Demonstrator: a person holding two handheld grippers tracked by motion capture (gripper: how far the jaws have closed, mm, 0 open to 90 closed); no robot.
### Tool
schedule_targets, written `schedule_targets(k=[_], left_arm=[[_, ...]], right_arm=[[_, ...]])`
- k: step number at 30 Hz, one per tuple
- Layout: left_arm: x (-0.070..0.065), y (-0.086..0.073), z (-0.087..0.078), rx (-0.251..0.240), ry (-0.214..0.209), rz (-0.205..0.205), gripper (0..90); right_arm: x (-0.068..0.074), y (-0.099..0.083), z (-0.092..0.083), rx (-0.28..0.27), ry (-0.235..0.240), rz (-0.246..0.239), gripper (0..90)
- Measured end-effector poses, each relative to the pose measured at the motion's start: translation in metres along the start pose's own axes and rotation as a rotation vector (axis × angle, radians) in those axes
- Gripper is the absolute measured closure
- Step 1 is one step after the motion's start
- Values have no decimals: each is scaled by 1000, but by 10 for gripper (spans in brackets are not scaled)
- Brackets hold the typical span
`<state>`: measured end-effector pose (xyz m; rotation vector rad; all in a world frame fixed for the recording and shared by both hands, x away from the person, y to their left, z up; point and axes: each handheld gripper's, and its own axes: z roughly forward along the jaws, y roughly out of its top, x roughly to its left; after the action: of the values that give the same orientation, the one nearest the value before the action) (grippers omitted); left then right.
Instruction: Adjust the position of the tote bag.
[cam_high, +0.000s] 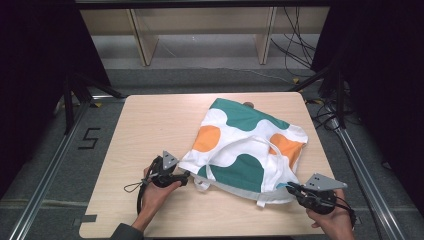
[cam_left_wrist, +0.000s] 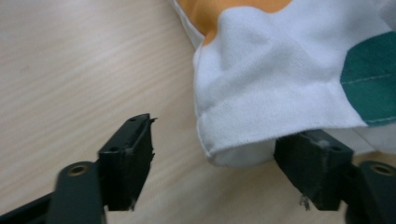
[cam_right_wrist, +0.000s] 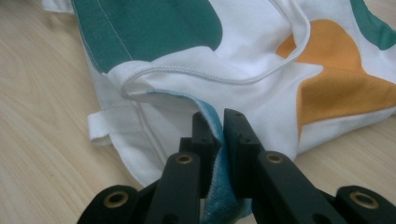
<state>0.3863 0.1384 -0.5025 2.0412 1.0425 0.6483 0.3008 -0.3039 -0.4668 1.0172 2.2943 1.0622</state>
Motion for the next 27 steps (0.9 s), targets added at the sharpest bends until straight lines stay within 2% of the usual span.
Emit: schedule_targets(k=[1, 2, 3, 4, 5, 6, 7, 8, 9, 10, 11, 12, 14, 16, 18, 19, 20, 22, 23, 24, 27], left_arm=[[0, 1, 1, 7, 0, 18, 316], [-2, 3, 6, -30, -1, 8, 333], [-2, 5, 9, -20, -5, 31, 343], [-2, 7, 13, -25, -9, 55, 343], [-3, 9, 16, -18, -7, 77, 348], [-4, 10, 19, -32, -18, 78, 390], [-6, 11, 21, -47, -36, 82, 463], [-6, 13, 20, -52, -14, 131, 540], [-6, 14, 19, -66, 2, 121, 609], [-2, 16, 16, -77, -23, 102, 688], [0, 16, 14, -77, -36, 75, 713], [1, 15, 11, -91, -44, 44, 735], [2, 13, 3, -75, -72, 44, 751], [-2, 4, -11, -31, -97, 86, 752], [-3, -1, -16, -24, -104, 87, 750], [-4, -6, -23, -3, -118, 111, 750], [-7, -11, -30, 11, -116, 113, 749], [-11, -25, -45, 35, -122, 133, 739], [-13, -30, -49, 36, -120, 128, 732], [-14, -36, -55, 58, -114, 145, 725], [-15, -43, -65, 46, -102, 135, 657]], right_arm=[[-1, 0, 1, 4, 1, -6, 825], [-1, 0, 1, 5, 1, -14, 819], [2, 0, 2, 15, -9, -8, 810], [0, 0, 4, 11, -14, -39, 797], [1, -1, 5, 21, -19, -36, 793], [2, -1, 6, 33, -14, -32, 784], [2, -1, 8, 35, -29, -56, 771], [3, -2, 8, 47, -38, -55, 764], [2, -2, 9, 46, -43, -74, 752], [4, -3, 10, 64, -52, -61, 742], [2, -3, 11, 56, -64, -86, 729], [1, -4, 11, 49, -63, -88, 727], [0, -4, 10, 49, -69, -87, 719], [-2, -5, 10, 40, -76, -90, 714], [-3, -5, 11, 43, -81, -93, 709], [-3, -5, 12, 39, -82, -93, 704], [-1, -5, 12, 41, -80, -84, 699], [0, -5, 14, 41, -71, -97, 686], [2, -4, 15, 43, -62, -78, 674], [2, -4, 16, 40, -62, -91, 666], [8, -3, 20, 51, -64, -109, 651]])
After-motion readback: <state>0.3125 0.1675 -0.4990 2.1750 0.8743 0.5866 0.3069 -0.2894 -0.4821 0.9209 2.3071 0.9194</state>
